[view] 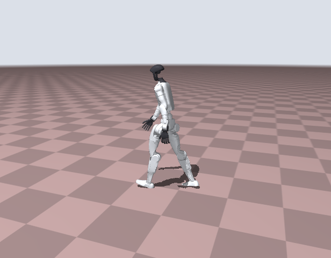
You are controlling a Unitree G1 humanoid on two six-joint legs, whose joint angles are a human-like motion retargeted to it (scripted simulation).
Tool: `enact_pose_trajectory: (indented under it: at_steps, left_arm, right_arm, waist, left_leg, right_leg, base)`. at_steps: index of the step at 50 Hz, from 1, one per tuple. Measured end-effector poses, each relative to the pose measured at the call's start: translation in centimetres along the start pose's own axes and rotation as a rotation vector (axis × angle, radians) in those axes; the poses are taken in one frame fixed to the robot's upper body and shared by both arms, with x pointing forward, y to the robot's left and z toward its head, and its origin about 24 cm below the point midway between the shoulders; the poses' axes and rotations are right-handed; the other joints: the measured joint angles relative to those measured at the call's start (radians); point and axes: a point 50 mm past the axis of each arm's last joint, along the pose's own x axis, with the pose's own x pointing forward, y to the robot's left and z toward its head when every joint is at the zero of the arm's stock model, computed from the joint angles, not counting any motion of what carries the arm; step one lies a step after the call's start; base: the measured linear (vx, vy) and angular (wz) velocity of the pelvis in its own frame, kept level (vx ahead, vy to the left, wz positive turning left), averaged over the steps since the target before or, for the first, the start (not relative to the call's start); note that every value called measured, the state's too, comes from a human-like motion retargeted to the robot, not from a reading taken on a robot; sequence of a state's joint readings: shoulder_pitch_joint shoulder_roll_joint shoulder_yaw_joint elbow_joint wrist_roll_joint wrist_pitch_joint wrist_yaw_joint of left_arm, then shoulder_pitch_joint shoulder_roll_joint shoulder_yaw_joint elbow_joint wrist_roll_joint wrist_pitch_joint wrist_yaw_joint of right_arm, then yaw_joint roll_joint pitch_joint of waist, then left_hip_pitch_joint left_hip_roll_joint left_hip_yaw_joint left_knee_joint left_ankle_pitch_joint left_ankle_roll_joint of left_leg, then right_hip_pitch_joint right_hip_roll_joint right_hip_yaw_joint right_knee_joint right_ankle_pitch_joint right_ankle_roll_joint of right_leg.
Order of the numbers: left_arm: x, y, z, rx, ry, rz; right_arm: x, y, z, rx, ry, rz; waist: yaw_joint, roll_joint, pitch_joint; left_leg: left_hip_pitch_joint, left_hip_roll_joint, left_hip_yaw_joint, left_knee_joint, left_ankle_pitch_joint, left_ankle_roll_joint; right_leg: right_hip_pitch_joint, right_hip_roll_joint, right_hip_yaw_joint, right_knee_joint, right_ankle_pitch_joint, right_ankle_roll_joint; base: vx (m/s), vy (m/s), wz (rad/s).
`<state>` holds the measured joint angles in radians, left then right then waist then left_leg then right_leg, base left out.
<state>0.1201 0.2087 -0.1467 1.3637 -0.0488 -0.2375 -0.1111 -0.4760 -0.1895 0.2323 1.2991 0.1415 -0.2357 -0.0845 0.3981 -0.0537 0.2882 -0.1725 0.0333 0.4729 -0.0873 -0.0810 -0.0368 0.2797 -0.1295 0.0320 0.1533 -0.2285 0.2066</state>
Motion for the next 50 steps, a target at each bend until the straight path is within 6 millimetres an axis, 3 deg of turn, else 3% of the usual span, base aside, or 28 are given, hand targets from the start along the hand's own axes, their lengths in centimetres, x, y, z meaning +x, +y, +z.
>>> enact_pose_trajectory:
  at_steps: [5, 10, 15, 18, 21, 27, 31, 36, 40, 43, 47, 50]
  left_arm:
    - [-0.5, 0.7, -1.1, 0.003, 0.011, 0.023]
    - [-0.1, 2.8, 0.7, 0.061, 0.028, 0.044]
    - [0.5, 4.1, 4.5, 0.241, 0.044, 0.038]
    - [0.9, 4.7, 9.4, 0.372, -0.020, 0.091]
    - [0.6, 5.0, 16.3, 0.449, -0.174, 0.177]
    - [-3.5, 3.4, 30.6, 0.426, -0.635, 0.267]
    - [-7.8, 2.0, 37.3, 0.392, -0.890, 0.256]
    - [-12.1, 1.2, 42.0, 0.296, -1.075, 0.247]
    - [-13.2, 1.0, 43.1, 0.270, -1.096, 0.261]
    - [-11.6, 0.8, 41.8, 0.309, -1.035, 0.248]
    - [-7.1, 0.6, 37.0, 0.415, -0.844, 0.207]
    - [-2.8, 0.5, 30.6, 0.521, -0.597, 0.156]
  right_arm:
    - [-0.2, 0.5, -0.3, -0.006, -0.007, -0.017]
    - [-0.7, 2.2, -1.5, 0.032, 0.020, 0.026]
    - [-2.4, 3.3, -5.0, 0.011, 0.089, 0.092]
    - [-3.5, 2.9, -7.1, -0.013, 0.133, 0.067]
    - [-4.4, 1.7, -8.8, -0.013, 0.181, -0.001]
    - [-6.4, -1.0, -12.7, 0.045, 0.330, -0.111]
    - [-8.0, -2.1, -15.3, 0.063, 0.468, -0.071]
    - [-10.1, -2.5, -17.9, 0.015, 0.638, 0.044]
    - [-11.2, -2.1, -19.0, -0.044, 0.714, 0.133]
    - [-11.7, -1.7, -19.5, -0.052, 0.731, 0.164]
    - [-11.6, -1.5, -19.4, -0.031, 0.714, 0.167]
    - [-10.9, -1.3, -18.7, 0.010, 0.684, 0.156]
  waist:
    - [-0.002, -0.036, -0.040]
    - [-0.023, -0.077, -0.070]
    - [-0.074, -0.088, -0.126]
    - [-0.114, -0.085, -0.147]
    - [-0.166, -0.071, -0.148]
    - [-0.297, -0.036, -0.133]
    - [-0.379, -0.028, -0.111]
    - [-0.455, -0.046, -0.061]
    - [-0.474, -0.043, -0.034]
    - [-0.474, -0.029, -0.051]
    - [-0.466, -0.024, -0.081]
    - [-0.442, -0.032, -0.089]
  left_leg:
    - [-0.001, 0.001, 0.061, 0.000, 0.021, -0.028]
    - [0.072, 0.001, 0.069, 0.000, 0.018, -0.025]
    - [0.147, -0.004, 0.028, 0.000, -0.059, -0.007]
    - [0.181, -0.011, 0.000, 0.002, -0.096, -0.007]
    - [0.218, -0.019, -0.037, 0.009, -0.131, -0.017]
    - [0.292, -0.031, -0.133, 0.036, -0.186, -0.026]
    - [0.346, -0.048, -0.195, 0.062, -0.223, -0.029]
    - [0.450, -0.092, -0.269, 0.084, -0.270, -0.030]
    - [0.532, -0.091, -0.298, 0.089, -0.296, -0.035]
    - [0.562, -0.080, -0.316, 0.104, -0.294, -0.029]
    - [0.593, -0.085, -0.343, 0.156, -0.242, -0.001]
    - [0.607, -0.091, -0.332, 0.251, -0.158, 0.014]
  right_leg:
    - [0.028, -0.013, 0.030, -0.002, 0.034, 0.002]
    - [-0.013, -0.005, 0.056, 0.176, 0.161, -0.016]
    - [-0.221, 0.010, 0.015, 0.620, 0.331, -0.023]
    - [-0.368, -0.029, -0.066, 0.835, 0.313, -0.072]
    - [-0.480, -0.068, -0.146, 0.930, 0.195, -0.136]
    - [-0.621, -0.030, -0.191, 0.766, 0.054, -0.157]
    - [-0.632, 0.005, -0.189, 0.447, 0.107, -0.129]
    - [-0.541, 0.001, -0.228, -0.067, 0.325, -0.052]
    - [-0.516, 0.008, -0.272, -0.241, 0.375, 0.034]
    - [-0.507, 0.018, -0.270, -0.241, 0.386, 0.055]
    - [-0.439, 0.006, -0.278, -0.241, 0.389, 0.054]
    - [-0.357, -0.002, -0.262, -0.241, 0.327, 0.040]
  base:
    - [0.51, 0.18, -0.23]
    - [0.59, 0.24, -0.13]
    - [0.55, 0.27, 0.22]
    - [0.48, 0.23, 0.44]
    - [0.45, 0.20, 0.65]
    - [0.44, 0.13, 0.84]
    - [0.47, 0.06, 0.80]
    - [0.54, -0.01, 0.75]
    - [0.60, -0.08, 0.40]
    - [0.63, -0.14, 0.18]
    - [0.69, -0.14, 0.04]
    - [0.73, -0.18, -0.29]
